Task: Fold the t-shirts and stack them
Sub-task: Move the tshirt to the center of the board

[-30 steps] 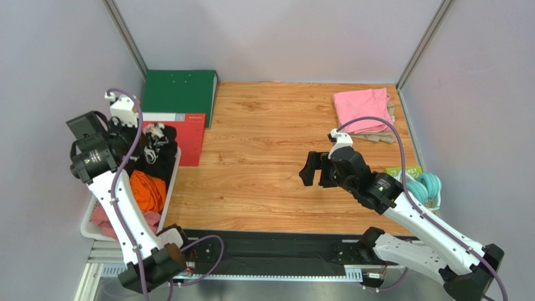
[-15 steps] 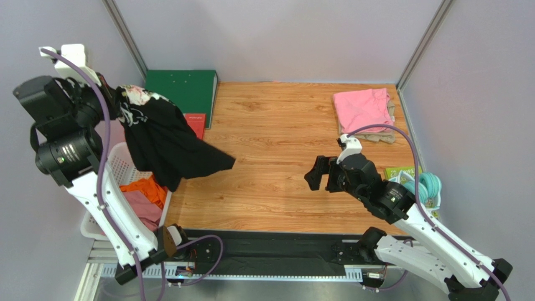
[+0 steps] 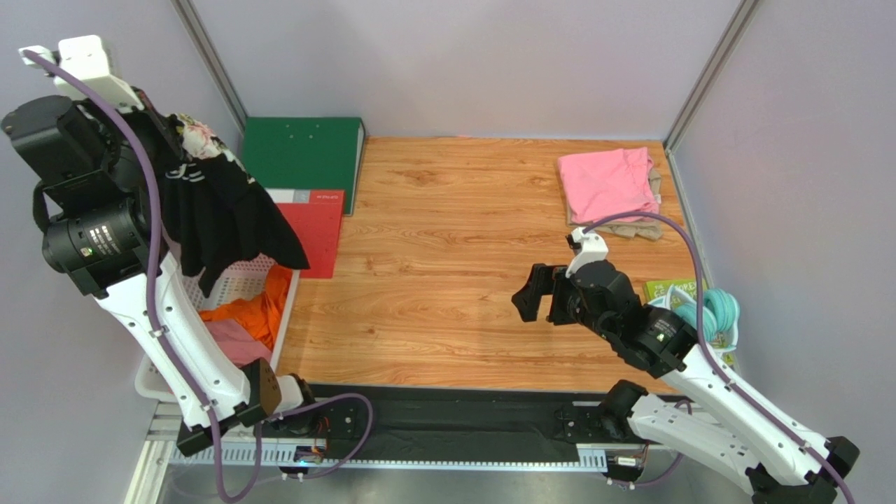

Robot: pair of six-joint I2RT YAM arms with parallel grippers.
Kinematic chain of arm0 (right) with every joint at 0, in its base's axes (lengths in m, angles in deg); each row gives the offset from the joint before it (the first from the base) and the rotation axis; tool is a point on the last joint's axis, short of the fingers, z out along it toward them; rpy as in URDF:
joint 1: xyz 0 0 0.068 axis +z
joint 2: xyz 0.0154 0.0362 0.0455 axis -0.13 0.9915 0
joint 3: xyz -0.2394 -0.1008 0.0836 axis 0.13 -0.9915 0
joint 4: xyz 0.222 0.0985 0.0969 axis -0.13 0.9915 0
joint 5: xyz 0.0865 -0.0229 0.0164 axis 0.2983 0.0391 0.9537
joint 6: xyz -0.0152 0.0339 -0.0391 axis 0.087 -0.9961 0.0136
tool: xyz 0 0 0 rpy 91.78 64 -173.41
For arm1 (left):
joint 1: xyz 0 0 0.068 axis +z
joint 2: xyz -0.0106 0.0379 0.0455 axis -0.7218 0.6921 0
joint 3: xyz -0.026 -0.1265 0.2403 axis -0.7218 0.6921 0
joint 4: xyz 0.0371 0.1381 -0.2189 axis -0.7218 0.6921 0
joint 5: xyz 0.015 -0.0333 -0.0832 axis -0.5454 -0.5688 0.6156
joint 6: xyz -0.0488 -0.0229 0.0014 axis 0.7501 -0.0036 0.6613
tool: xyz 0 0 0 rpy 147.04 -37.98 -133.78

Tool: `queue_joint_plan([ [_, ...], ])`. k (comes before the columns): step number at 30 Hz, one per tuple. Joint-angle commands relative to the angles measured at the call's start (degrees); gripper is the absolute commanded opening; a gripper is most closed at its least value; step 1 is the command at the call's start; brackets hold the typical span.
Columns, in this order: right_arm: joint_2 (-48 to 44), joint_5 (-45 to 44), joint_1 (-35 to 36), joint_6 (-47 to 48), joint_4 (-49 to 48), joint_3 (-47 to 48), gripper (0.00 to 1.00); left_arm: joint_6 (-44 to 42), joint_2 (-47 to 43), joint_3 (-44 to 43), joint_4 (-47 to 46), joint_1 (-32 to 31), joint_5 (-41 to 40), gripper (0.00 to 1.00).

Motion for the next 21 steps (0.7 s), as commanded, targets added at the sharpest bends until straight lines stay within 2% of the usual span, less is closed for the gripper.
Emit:
queue_joint_plan([
  [1, -0.19, 0.3, 0.29, 0.1, -1.88, -0.01, 1.0, -4.02, -1.04, -0.44, 2.65, -15.6, -0.86, 0.0],
  [3, -0.45, 0.3, 0.29, 0.01, -1.88, -0.1, 1.0, -4.32, -2.17, 2.62, 5.03, -25.2, -0.18, 0.0],
  [6, -0.8, 0.3, 0.29, 0.01, -1.45, -0.01, 1.0, -7.12, -4.37, 10.27, 5.21, -31.91, 5.26, 0.0],
  [8, -0.98, 0.04, 0.29, 0.01, -1.0, -0.01, 1.0, -10.35, -4.47, 12.13, 6.53, -34.3, 4.93, 0.0],
  [12, -1.59, -0.13, 0.29, -0.07, -0.13, -0.01, 1.0, -15.2, -3.59, 12.22, 10.74, -44.03, 3.96, 0.0],
  [15, -2.03, -0.4, 0.29, -0.6, 0.14, -0.19, 1.0, -16.27, -2.54, 11.0, 11.19, -49.14, 3.26, 0.0],
  [21, -2.12, -0.4, 0.29, -0.95, -0.04, -0.89, 1.0, -16.97, -0.08, 8.53, 12.59, -53.98, 3.88, 0.02],
])
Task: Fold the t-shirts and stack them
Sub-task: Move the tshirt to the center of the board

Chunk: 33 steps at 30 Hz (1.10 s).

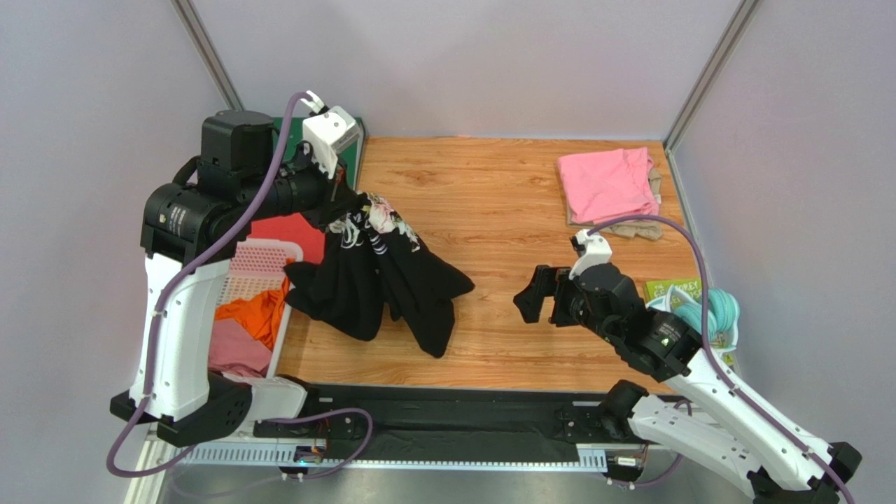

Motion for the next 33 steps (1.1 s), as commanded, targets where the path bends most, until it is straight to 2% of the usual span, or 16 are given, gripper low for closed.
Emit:
queue_joint_plan([
  [1, -0.33, -0.59, 0.29, -0.63, -0.28, -0.37, 1.0, -3.87, 0.82, -0.29, -0.67, -3.9, 0.51, 0.02],
  [5, 0.64, -0.68, 0.38, -0.71, -1.06, -0.63, 1.0, -6.7, 0.3, 10.7, 1.61, -9.52, -1.16, 0.04],
  [7, 0.9, -0.6, 0.29, -0.63, -1.16, -0.8, 1.0, -6.26, 0.38, 17.7, 1.53, -9.71, -1.17, 0.02],
  [10, 1.25, -0.33, 0.38, -0.8, -2.03, -1.51, 1.0, -5.21, -0.49, 25.28, -3.28, -9.71, -6.24, 0.0],
  [12, 1.25, -0.24, 0.29, -0.8, -2.56, -1.77, 1.0, -4.15, -1.63, 26.8, -8.83, -9.71, -9.5, 0.0],
  [15, 1.43, -0.16, 0.38, -0.63, -2.56, -1.68, 1.0, -1.87, 2.04, 21.11, -9.89, -9.62, -11.79, 0.0],
  [17, 1.52, -0.25, 0.29, -0.54, -2.13, -1.42, 1.0, -0.64, 5.55, 14.17, -11.46, -9.01, -14.07, 0.0],
  [21, 1.08, -0.51, 0.29, -0.63, -1.42, -0.89, 1.0, 1.47, 12.59, 0.2, -12.97, -8.39, -25.21, 0.0],
  [22, 0.82, -0.68, 0.29, -0.71, -1.25, -0.81, 1.0, 1.56, 13.73, -4.96, -13.32, -8.39, -26.9, 0.0],
  [24, 0.29, -0.86, 0.29, -0.89, -0.98, -0.8, 1.0, 1.39, 16.02, -9.99, -14.2, -8.39, -29.8, 0.0],
  [27, -0.24, -0.77, 0.29, -1.07, -0.98, -1.07, 1.0, 1.03, 15.42, -8.8, -12.27, -8.39, -23.61, 0.0],
  [31, 0.81, -0.51, 0.38, -0.98, -1.68, -1.24, 1.0, 1.65, 7.88, 8.4, -11.04, -8.57, -16.74, 0.0],
  [33, 1.43, -0.07, 0.21, -0.89, -2.21, -1.16, 1.0, 0.95, 5.76, 17.86, -9.64, -8.74, -10.16, 0.07],
])
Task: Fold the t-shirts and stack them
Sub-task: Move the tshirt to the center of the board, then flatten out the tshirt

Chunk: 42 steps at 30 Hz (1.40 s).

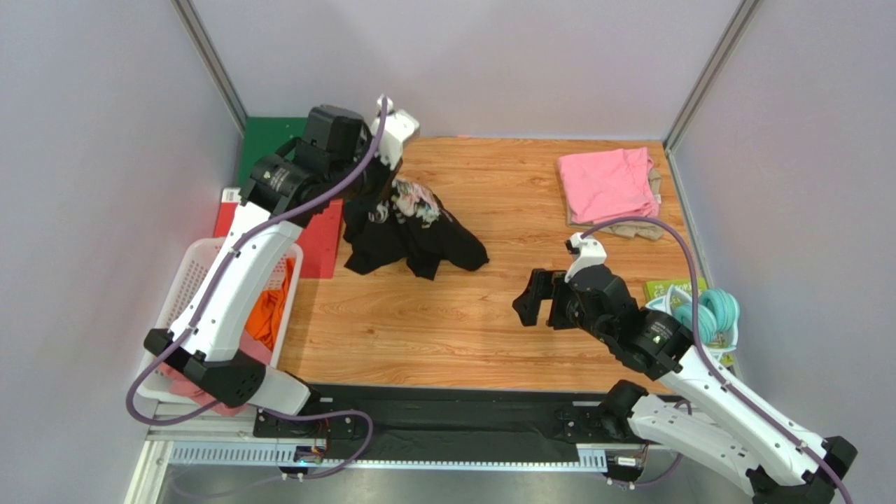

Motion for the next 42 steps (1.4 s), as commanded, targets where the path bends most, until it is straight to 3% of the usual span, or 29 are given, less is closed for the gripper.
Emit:
queue_joint_plan([
  [1, 1.36, 0.52, 0.29, -0.39, -2.8, 0.85, 1.0, 0.31, -6.53, 15.64, 5.2, -0.91, 11.85, 0.13],
  [2, 1.54, 0.87, 0.29, -0.3, -3.07, 0.85, 1.0, -0.56, -7.07, 18.19, 6.27, -1.27, 15.61, 0.25],
  [4, 2.59, 1.4, 0.38, -0.47, -4.29, 0.68, 1.0, -0.92, -9.6, 25.05, 6.63, -1.71, 17.48, 0.38],
  [5, 2.95, 1.49, 0.47, -0.65, -4.73, 0.5, 1.0, -1.36, -10.58, 26.55, 6.19, -1.71, 17.41, 0.68],
  [6, 3.3, 1.66, 0.38, -0.74, -5.17, 0.42, 1.0, -1.97, -11.72, 27.87, 5.75, -1.71, 16.71, 0.79],
  [9, 4.96, 2.63, 0.47, -1.35, -6.58, -0.2, 1.0, -2.15, -16.9, 25.88, 1.72, 0.21, 10.73, 0.95],
  [10, 6.01, 3.16, 0.9, -1.35, -7.37, -0.37, 1.0, -1.72, -18.92, 24.99, -1.25, 4.66, 11.25, 0.98],
  [13, 9.52, 4.03, 2.13, -1.27, -9.21, 0.15, 1.0, -1.27, -18.77, 22.44, -4.17, 11.71, 9.16, 0.99],
  [16, 15.48, 4.83, 4.67, -0.92, -11.76, 2.25, 1.0, -4.61, -18.15, 28.13, -7.85, 12.52, 1.08, 0.96],
  [19, 23.91, 5.53, 8.27, -0.21, -14.74, 5.68, 1.0, -2.78, -15.7, 35.78, -11.55, 14.37, 2.37, 0.93],
  [23, 35.27, 5.62, 11.8, 0.75, -15.72, 11.92, 1.0, -1.71, -8.93, 39.84, -14.9, 15.07, 4.56, 0.88],
  [28, 42.22, 7.2, 11.55, 0.58, -20.28, 15.09, 1.0, -0.4, 1.42, 35.72, -16.4, 20.06, 7.82, 0.84],
  [31, 45.91, 7.73, 10.49, 1.1, -20.04, 18.07, 0.92, -0.13, 7.14, 30.88, -16.13, 22.45, 9.5, 0.82],
  [42, 52.24, 9.58, 3.99, 1.99, -23.1, 19.49, 0.88, 0.84, 14.45, 28.76, -17.63, 23.43, 13.98, 0.81],
])
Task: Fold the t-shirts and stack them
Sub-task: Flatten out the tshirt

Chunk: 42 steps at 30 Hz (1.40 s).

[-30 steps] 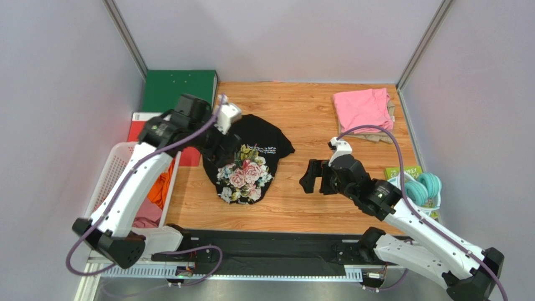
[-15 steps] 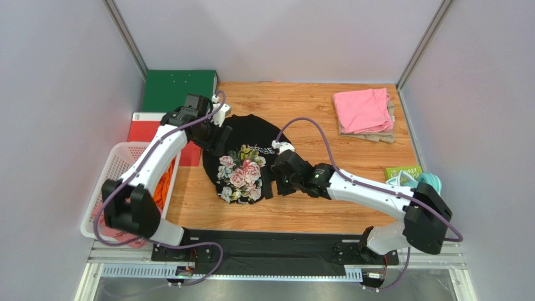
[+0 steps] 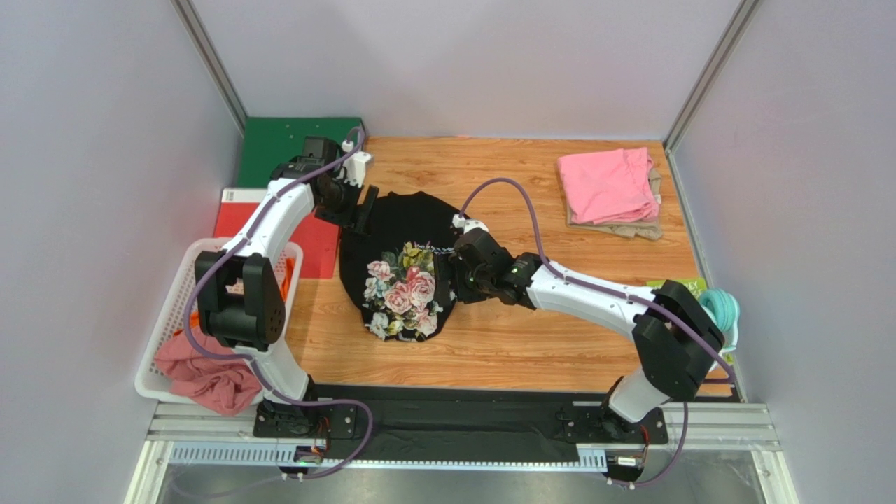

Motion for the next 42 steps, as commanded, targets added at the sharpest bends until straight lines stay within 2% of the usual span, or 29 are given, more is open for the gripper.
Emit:
queue_joint_plan([
  [1, 3.25, 1.29, -3.07, 0.92, -3.92, 2.5, 0.88, 1.54, 2.0, -0.96, -1.43, -0.11, 3.9, 0.81],
  [8, 8.7, 6.47, -7.65, 1.62, -8.05, 5.13, 0.84, 2.68, 4.73, -0.78, -2.14, -0.11, 5.66, 0.79],
  [9, 10.27, 7.52, -8.61, 1.88, -8.4, 6.79, 0.83, 2.77, 5.43, -0.87, -2.14, -0.11, 5.84, 0.77],
  [10, 11.16, 8.06, -9.05, 2.14, -8.49, 7.68, 0.81, 2.77, 5.69, -0.87, -2.14, -0.11, 6.1, 0.68],
  [13, 13.97, 10.25, -10.72, 2.58, -8.58, 11.02, 0.76, 3.12, 6.4, -1.22, -2.22, -0.11, 6.8, 0.56],
  [15, 15.72, 11.57, -11.51, 2.59, -8.66, 12.43, 0.72, 3.21, 7.01, -1.31, -2.31, -0.2, 6.98, 0.55],
  [17, 16.7, 12.1, -11.78, 2.67, -8.66, 13.84, 0.66, 3.03, 7.63, -1.31, -2.31, -0.2, 6.89, 0.56],
  [18, 17.4, 12.45, -12.13, 2.67, -8.66, 14.02, 0.66, 2.95, 8.15, -1.23, -2.23, -0.2, 6.81, 0.6],
  [22, 18.02, 12.55, -12.4, 2.5, -9.1, 13.32, 0.67, 2.59, 8.77, -0.44, -2.4, -0.38, 6.81, 0.69],
  [24, 17.93, 12.46, -12.57, 2.85, -9.1, 12.53, 0.69, 2.51, 8.51, 0.09, -2.49, -0.38, 6.46, 0.77],
  [27, 17.67, 12.54, -13.27, 3.11, -9.28, 11.73, 0.71, 2.15, 7.81, 1.06, -3.1, -0.38, 6.45, 0.78],
  [29, 18.02, 12.81, -13.63, 3.11, -9.37, 11.91, 0.67, 2.24, 7.81, 1.76, -3.8, -0.38, 6.89, 0.77],
  [33, 20.04, 13.51, -14.15, 3.9, -8.67, 13.75, 0.58, 2.94, 9.65, 2.03, -3.81, -0.47, 7.86, 0.6],
  [35, 21.27, 13.86, -14.42, 4.08, -7.96, 14.37, 0.49, 2.86, 10.0, 2.55, -3.98, -0.81, 8.12, 0.54],
  [36, 21.53, 14.04, -14.77, 4.08, -7.96, 14.37, 0.45, 2.68, 10.09, 2.73, -4.07, -0.99, 7.95, 0.46],
  [37, 21.62, 14.13, -14.86, 4.17, -7.96, 14.28, 0.34, 2.59, 10.09, 3.16, -4.24, -1.17, 7.69, 0.39],
  [38, 21.62, 14.21, -15.12, 4.17, -7.96, 14.28, 0.28, 2.68, 10.09, 3.26, -4.33, -1.43, 7.6, 0.31],
  [39, 21.62, 14.56, -15.47, 4.17, -8.05, 14.19, 0.19, 2.68, 10.09, 3.34, -4.33, -1.43, 7.51, 0.18],
  [40, 21.62, 14.57, -15.56, 4.43, -7.96, 14.28, 0.01, 2.68, 9.92, 3.34, -4.33, -1.52, 7.6, 0.11],
  [42, 21.27, 14.57, -15.91, 4.69, -7.61, 14.19, 0.0, 2.68, 9.48, 3.43, -4.16, -1.52, 7.42, 0.0],
])
